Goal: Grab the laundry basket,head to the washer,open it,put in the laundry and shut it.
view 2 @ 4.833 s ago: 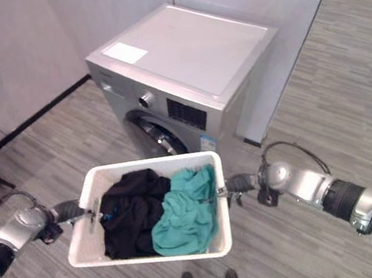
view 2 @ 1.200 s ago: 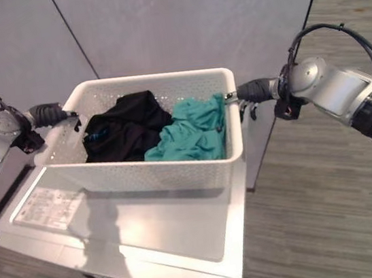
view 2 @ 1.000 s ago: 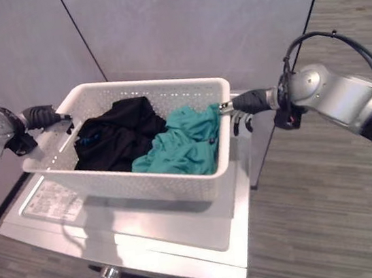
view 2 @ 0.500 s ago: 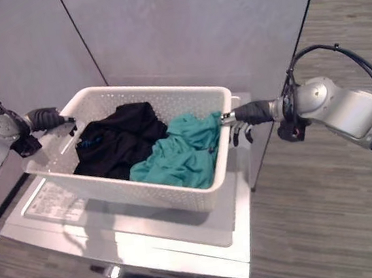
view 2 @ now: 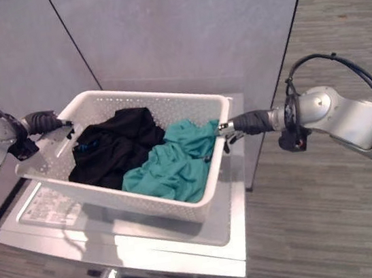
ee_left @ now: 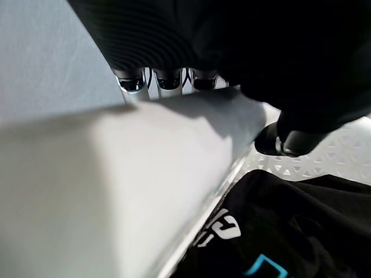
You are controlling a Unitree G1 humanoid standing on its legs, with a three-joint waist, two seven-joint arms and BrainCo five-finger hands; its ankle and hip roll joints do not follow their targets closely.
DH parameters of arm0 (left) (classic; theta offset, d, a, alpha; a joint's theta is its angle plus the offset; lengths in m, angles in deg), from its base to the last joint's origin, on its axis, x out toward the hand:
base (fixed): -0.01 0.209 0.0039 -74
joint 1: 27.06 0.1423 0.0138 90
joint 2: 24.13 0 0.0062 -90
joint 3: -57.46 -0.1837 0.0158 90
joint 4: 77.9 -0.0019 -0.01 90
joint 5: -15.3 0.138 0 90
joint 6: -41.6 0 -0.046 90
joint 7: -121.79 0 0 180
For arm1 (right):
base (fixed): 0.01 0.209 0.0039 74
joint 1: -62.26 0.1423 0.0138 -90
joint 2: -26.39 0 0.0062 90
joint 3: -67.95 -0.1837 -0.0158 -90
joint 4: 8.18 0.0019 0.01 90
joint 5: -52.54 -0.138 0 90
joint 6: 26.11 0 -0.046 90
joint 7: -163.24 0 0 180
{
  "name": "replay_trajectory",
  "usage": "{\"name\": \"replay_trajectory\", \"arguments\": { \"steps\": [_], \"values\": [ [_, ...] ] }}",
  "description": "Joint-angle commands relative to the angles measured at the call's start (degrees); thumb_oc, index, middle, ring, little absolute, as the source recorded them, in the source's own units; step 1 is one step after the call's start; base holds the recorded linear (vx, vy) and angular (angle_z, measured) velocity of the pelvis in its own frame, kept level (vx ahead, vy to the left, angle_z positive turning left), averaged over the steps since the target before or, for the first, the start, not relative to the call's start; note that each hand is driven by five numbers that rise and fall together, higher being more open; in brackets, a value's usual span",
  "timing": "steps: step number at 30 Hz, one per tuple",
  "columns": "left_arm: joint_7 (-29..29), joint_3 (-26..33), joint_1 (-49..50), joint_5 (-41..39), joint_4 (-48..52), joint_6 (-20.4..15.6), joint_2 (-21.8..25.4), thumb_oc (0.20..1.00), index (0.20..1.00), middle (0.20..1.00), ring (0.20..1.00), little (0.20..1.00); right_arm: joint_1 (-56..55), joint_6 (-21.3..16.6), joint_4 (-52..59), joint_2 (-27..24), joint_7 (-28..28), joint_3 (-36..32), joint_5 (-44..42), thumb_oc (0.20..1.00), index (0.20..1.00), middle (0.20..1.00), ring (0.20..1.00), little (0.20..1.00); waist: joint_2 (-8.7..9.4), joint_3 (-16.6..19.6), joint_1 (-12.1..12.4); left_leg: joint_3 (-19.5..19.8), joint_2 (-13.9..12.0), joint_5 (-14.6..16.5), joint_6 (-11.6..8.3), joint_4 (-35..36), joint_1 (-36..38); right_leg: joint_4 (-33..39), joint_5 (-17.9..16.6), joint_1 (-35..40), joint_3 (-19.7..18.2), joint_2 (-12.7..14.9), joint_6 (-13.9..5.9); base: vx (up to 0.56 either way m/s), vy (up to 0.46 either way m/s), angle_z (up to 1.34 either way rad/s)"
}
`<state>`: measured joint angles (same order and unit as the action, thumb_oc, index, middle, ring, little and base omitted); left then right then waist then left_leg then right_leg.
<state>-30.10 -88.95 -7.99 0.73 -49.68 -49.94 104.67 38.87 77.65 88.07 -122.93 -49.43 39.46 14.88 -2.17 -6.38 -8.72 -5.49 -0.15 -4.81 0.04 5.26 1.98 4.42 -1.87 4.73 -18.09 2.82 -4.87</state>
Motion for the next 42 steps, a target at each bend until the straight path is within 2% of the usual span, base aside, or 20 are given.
{"name": "replay_trajectory", "arguments": {
  "steps": [1, 2, 3, 7, 8, 15, 17, 23, 27, 29, 30, 33, 35, 37, 39, 40, 41, 42],
  "values": [
    [-0.48, -2.77, -4.52, 3.28, -2.71, -3.58, 0.04, 0.652, 0.652, 0.652, 0.652, 0.652, -1.39, -5.59, 4.20, -2.14, -1.14, -3.80, 0.17, 1.000, 1.000, 1.000, 1.000, 1.000, -0.59, 4.79, 2.59, -0.23, -0.48, 8.99, -0.86, -9.53, -1.44, -4.45, -0.82, -4.61, 1.75, 3.02, -3.77, 0.01, -0.021, 0.04],
    [-0.31, -3.39, -4.65, 4.23, -2.34, -3.75, 0.55, 0.956, 0.956, 0.956, 0.956, 0.956, -1.44, -5.42, 4.09, -2.48, -1.19, -3.87, 0.58, 1.000, 1.000, 1.000, 1.000, 1.000, -0.53, 4.80, 2.63, -0.18, -0.50, 9.00, -0.91, -9.57, -1.44, -4.55, -0.68, -4.62, 1.91, 3.01, -3.80, -0.01, -0.016, 0.04],
    [-0.36, -3.34, -4.29, 4.52, -1.90, -3.86, 1.03, 1.000, 1.000, 1.000, 1.000, 1.000, -1.83, -5.45, 3.91, -2.92, -1.26, -4.14, 0.90, 1.000, 1.000, 1.000, 1.000, 1.000, -0.53, 4.79, 2.62, -0.09, -0.54, 9.00, -0.95, -9.68, -1.49, -4.70, -0.56, -4.67, 2.03, 2.97, -3.78, -0.01, -0.013, 0.04],
    [0.83, -3.05, -2.66, 3.61, -0.63, -3.28, 3.82, 1.000, 1.000, 1.000, 1.000, 1.000, -5.21, -5.39, 3.67, -7.27, -1.84, -6.85, 1.72, 1.000, 1.000, 1.000, 1.000, 1.000, -0.35, 5.33, 2.46, 0.20, -0.60, 9.03, -1.17, -9.71, -1.34, -4.26, -0.57, -4.15, 2.41, 2.93, -3.70, 0.01, -0.009, 0.05],
    [0.96, -0.47, -0.31, 1.70, -0.43, -2.96, 5.73, 1.000, 1.000, 1.000, 1.000, 1.000, -8.62, -6.19, 2.48, -9.70, -1.50, -10.25, 0.96, 1.000, 1.000, 1.000, 1.000, 1.000, -0.42, 5.64, 2.22, 0.15, -0.68, 9.09, -1.31, -9.73, -1.27, -3.70, -0.69, -3.87, 2.63, 3.00, -3.71, 0.00, 0.000, 0.00],
    [-0.57, 6.07, 4.57, -4.60, -2.32, -1.71, 6.23, 1.000, 1.000, 1.000, 1.000, 1.000, -17.78, -8.28, 2.05, -11.93, 0.14, -20.02, -2.37, 1.000, 1.000, 1.000, 1.000, 1.000, -0.08, 5.99, 2.06, -0.05, -1.00, 9.13, -1.49, -10.04, -1.24, -3.74, -0.66, -3.82, 2.60, 2.84, -3.47, 0.00, 0.000, 0.00],
    [-1.21, 9.12, 6.90, -6.11, -2.96, -1.55, 5.85, 1.000, 1.000, 1.000, 1.000, 1.000, -21.99, -9.00, 2.64, -13.11, 0.26, -24.75, -3.96, 1.000, 1.000, 1.000, 1.000, 1.000, -0.01, 6.20, 1.72, -0.01, -1.10, 9.24, -1.62, -10.19, -1.20, -3.77, -0.49, -3.72, 2.60, 2.64, -3.35, 0.00, 0.000, 0.00],
    [-1.89, 11.72, 8.49, -9.44, -2.18, -1.50, 6.04, 1.000, 1.000, 1.000, 1.000, 1.000, -28.45, -9.93, 2.27, -15.05, 0.50, -30.12, -5.54, 1.000, 1.000, 1.000, 1.000, 1.000, 0.41, 6.37, 1.67, 0.33, -1.27, 9.36, -1.84, -10.60, -1.33, -3.88, -0.10, -3.53, 2.87, 2.38, -3.12, 0.00, 0.000, 0.00],
    [-2.66, 15.47, 11.74, -13.49, -0.07, -1.74, 7.82, 1.000, 1.000, 1.000, 1.000, 1.000, -35.45, -11.41, 1.57, -16.19, 0.93, -36.77, -7.20, 1.000, 1.000, 1.000, 1.000, 1.000, 0.47, 6.37, 1.49, 0.52, -1.30, 9.44, -1.87, -10.78, -1.43, -3.97, 0.15, -3.46, 3.18, 2.43, -3.06, 0.00, 0.000, 0.00],
    [-2.93, 18.41, 14.76, -15.41, 0.91, -2.08, 9.41, 1.000, 1.000, 1.000, 1.000, 1.000, -40.01, -12.47, 0.35, -16.29, 1.18, -41.59, -8.64, 1.000, 1.000, 1.000, 1.000, 1.000, 0.47, 6.45, 1.13, 0.70, -1.21, 9.40, -1.92, -10.75, -1.52, -3.99, 0.28, -3.43, 3.31, 2.42, -3.07, 0.00, 0.000, 0.00],
    [-3.04, 19.84, 16.39, -15.83, 1.36, -2.19, 10.37, 1.000, 1.000, 1.000, 1.000, 1.000, -44.94, -12.89, -0.18, -16.39, 1.52, -46.97, -9.29, 1.000, 1.000, 1.000, 1.000, 1.000, 0.49, 6.49, 1.04, 0.86, -1.20, 9.36, -1.95, -10.72, -1.60, -3.93, 0.30, -3.37, 3.42, 2.49, -3.10, 0.00, 0.000, 0.00],
    [-3.11, 21.30, 18.11, -16.50, 1.37, -2.24, 11.23, 1.000, 1.000, 1.000, 1.000, 1.000, -52.68, -13.23, -1.63, -16.03, 1.98, -54.76, -10.90, 1.000, 1.000, 1.000, 1.000, 1.000, 0.79, 6.55, 1.19, 0.90, -1.14, 9.38, -1.94, -10.77, -1.72, -4.00, 0.38, -3.39, 3.47, 2.60, -3.10, 0.00, 0.000, 0.00],
    [-3.20, 25.84, 22.75, -17.52, 1.26, -2.94, 13.98, 1.000, 1.000, 1.000, 1.000, 1.000, -63.43, -14.50, -4.09, -14.88, 2.73, -66.58, -12.11, 1.000, 1.000, 1.000, 1.000, 1.000, 1.04, 6.67, 0.60, 0.90, -1.06, 9.55, -1.91, -10.86, -1.67, -4.21, 0.43, -3.49, 3.36, 2.69, -3.15, 0.00, 0.000, 0.00],
    [-3.10, 27.28, 23.93, -18.15, 1.45, -3.08, 14.52, 1.000, 1.000, 1.000, 1.000, 1.000, -68.30, -14.82, -4.37, -14.41, 2.87, -71.83, -12.17, 1.000, 1.000, 1.000, 1.000, 1.000, 1.02, 6.66, 0.76, 0.99, -1.04, 9.59, -1.92, -10.93, -1.71, -4.27, 0.47, -3.52, 3.41, 2.67, -3.14, 0.00, 0.000, 0.00],
    [-3.27, 31.48, 27.17, -20.81, 2.75, -3.54, 15.81, 1.000, 1.000, 1.000, 1.000, 1.000, -74.22, -15.99, -6.49, -12.44, 3.57, -79.28, -13.33, 1.000, 1.000, 1.000, 1.000, 1.000, 1.09, 6.56, 0.85, 0.97, -0.98, 9.69, -1.86, -10.86, -1.73, -4.36, 0.62, -3.65, 3.40, 2.66, -3.16, 0.00, 0.000, 0.00],
    [-3.76, 36.47, 30.71, -23.26, 3.85, -4.27, 16.41, 1.000, 1.000, 1.000, 1.000, 1.000, -77.70, -16.99, -7.72, -9.59, 4.69, -84.42, -12.95, 1.000, 1.000, 1.000, 1.000, 1.000, 1.08, 6.45, 0.88, 1.01, -0.92, 9.75, -1.78, -10.80, -1.73, -4.68, 0.77, -3.86, 3.31, 2.57, -3.12, 0.00, 0.000, 0.00],
    [-4.10, 39.49, 32.60, -24.62, 3.60, -4.49, 16.93, 1.000, 1.000, 1.000, 1.000, 1.000, -78.33, -17.77, -10.27, -7.20, 5.97, -86.05, -12.61, 1.000, 1.000, 1.000, 1.000, 1.000, 1.23, 6.41, 1.10, 1.07, -0.82, 9.80, -1.67, -10.76, -1.75, -4.76, 0.82, -3.97, 3.23, 2.53, -3.13, 0.00, 0.000, 0.00],
    [-4.47, 45.55, 37.21, -26.33, 3.20, -5.13, 17.31, 1.000, 1.000, 1.000, 1.000, 1.000, -79.26, -18.64, -12.37, -5.03, 7.19, -88.69, -11.97, 1.000, 1.000, 1.000, 1.000, 1.000, 1.13, 6.35, 1.18, 1.08, -0.72, 9.92, -1.55, -10.78, -1.74, -4.96, 1.00, -4.06, 3.12, 2.59, -3.17, 0.02, 0.038, -0.04]
  ]
}}
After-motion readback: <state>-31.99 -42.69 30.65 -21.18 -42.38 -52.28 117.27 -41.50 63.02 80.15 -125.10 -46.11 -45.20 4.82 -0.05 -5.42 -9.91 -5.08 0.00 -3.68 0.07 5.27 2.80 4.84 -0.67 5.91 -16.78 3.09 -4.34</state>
